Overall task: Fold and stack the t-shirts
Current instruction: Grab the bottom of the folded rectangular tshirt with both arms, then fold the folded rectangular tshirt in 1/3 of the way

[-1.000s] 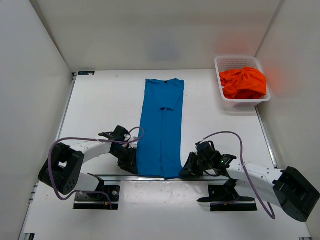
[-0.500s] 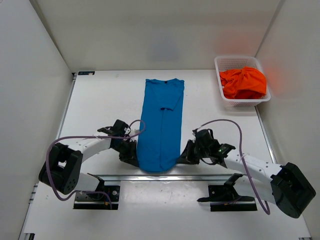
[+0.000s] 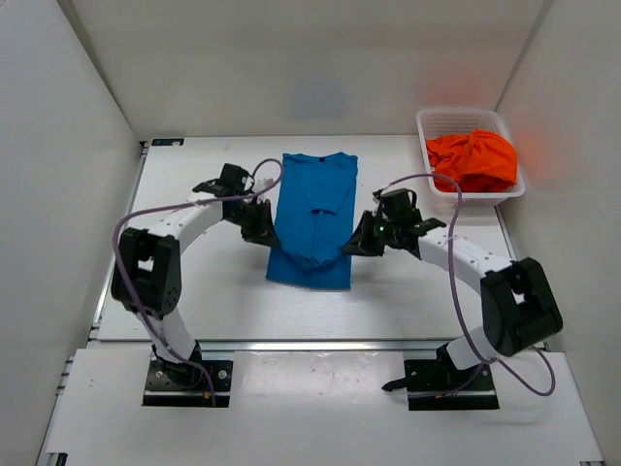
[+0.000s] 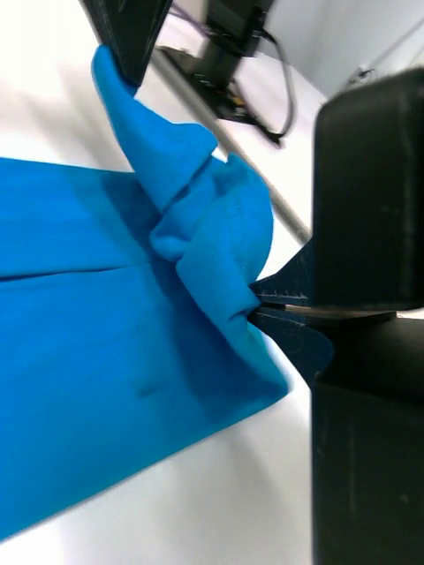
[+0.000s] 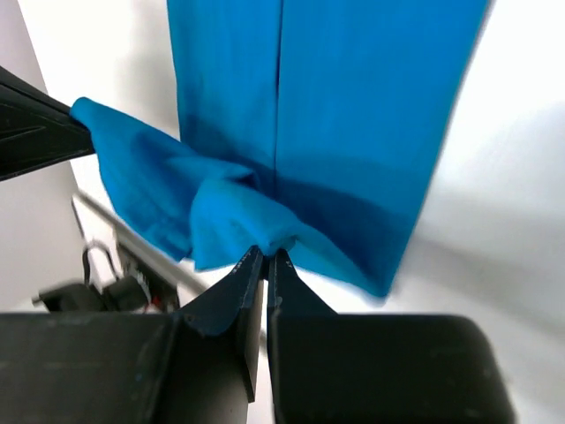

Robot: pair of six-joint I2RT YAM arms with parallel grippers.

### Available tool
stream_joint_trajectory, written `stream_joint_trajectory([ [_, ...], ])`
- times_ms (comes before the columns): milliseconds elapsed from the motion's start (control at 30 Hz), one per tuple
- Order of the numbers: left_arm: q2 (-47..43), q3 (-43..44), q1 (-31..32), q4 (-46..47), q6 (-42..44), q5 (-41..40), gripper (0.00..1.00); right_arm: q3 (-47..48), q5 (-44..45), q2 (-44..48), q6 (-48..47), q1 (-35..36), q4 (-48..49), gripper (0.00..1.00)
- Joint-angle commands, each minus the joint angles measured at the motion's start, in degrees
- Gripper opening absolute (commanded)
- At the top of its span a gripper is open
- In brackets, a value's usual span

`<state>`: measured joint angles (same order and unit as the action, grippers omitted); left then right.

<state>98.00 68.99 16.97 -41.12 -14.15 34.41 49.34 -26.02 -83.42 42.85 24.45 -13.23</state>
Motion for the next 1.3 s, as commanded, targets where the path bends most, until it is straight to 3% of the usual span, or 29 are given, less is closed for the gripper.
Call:
stream_joint_trajectory([
  [0, 4.46, 8.15, -1.59, 0.17, 1.06, -0.48, 0.00, 7.49, -0.70, -4.37, -5.32, -2.73, 1.37, 0.00],
  [233, 13.18, 18.80, -1.95, 0.34, 1.58, -0.83, 0.00, 15.26, -1.67, -13.79, -7.88, -5.90, -0.22, 0.00],
  [667, 19.60, 23.11, -2.47, 1.66, 1.76, -2.24, 0.04, 18.15, -2.45, -20.37, -7.87, -7.83, 2.25, 0.00],
  [733, 20.56, 23.99, -2.47, 1.75, 1.94, -2.59, 0.06, 18.77, -2.37, -21.34, -7.96, -8.10, 1.81, 0.06],
  [800, 21.18, 24.61, -2.64, 2.10, 2.11, -2.95, 0.11, 19.21, -2.80, -22.05, -8.13, -8.54, 2.60, 0.20],
  [867, 21.80, 24.87, -3.17, 2.27, 2.46, -3.21, 0.29, 20.35, -2.46, -22.66, -7.87, -9.23, 2.51, 0.26],
  [1000, 21.02, 28.29, -4.31, 1.57, 2.72, -4.97, 0.47, 21.15, -0.27, -19.61, -8.22, -10.82, 3.21, 0.36],
  [1033, 20.75, 28.65, -4.92, 1.49, 3.42, -5.67, 0.56, 21.15, 0.70, -18.98, -8.57, -10.82, 3.39, 0.37],
  [1067, 19.79, 29.61, -5.02, 1.22, 3.52, -6.02, 0.79, 22.02, 1.58, -17.58, -9.53, -10.48, 2.87, 0.37],
  [1133, 17.85, 29.97, -5.98, 0.96, 4.92, -6.20, 0.80, 22.11, 4.56, -14.94, -12.86, -9.25, 2.08, 0.36],
  [1267, 10.12, 23.31, -6.34, 3.41, 6.86, -7.69, 0.80, 20.36, 7.83, -12.47, -16.91, -3.46, -1.26, 0.18],
])
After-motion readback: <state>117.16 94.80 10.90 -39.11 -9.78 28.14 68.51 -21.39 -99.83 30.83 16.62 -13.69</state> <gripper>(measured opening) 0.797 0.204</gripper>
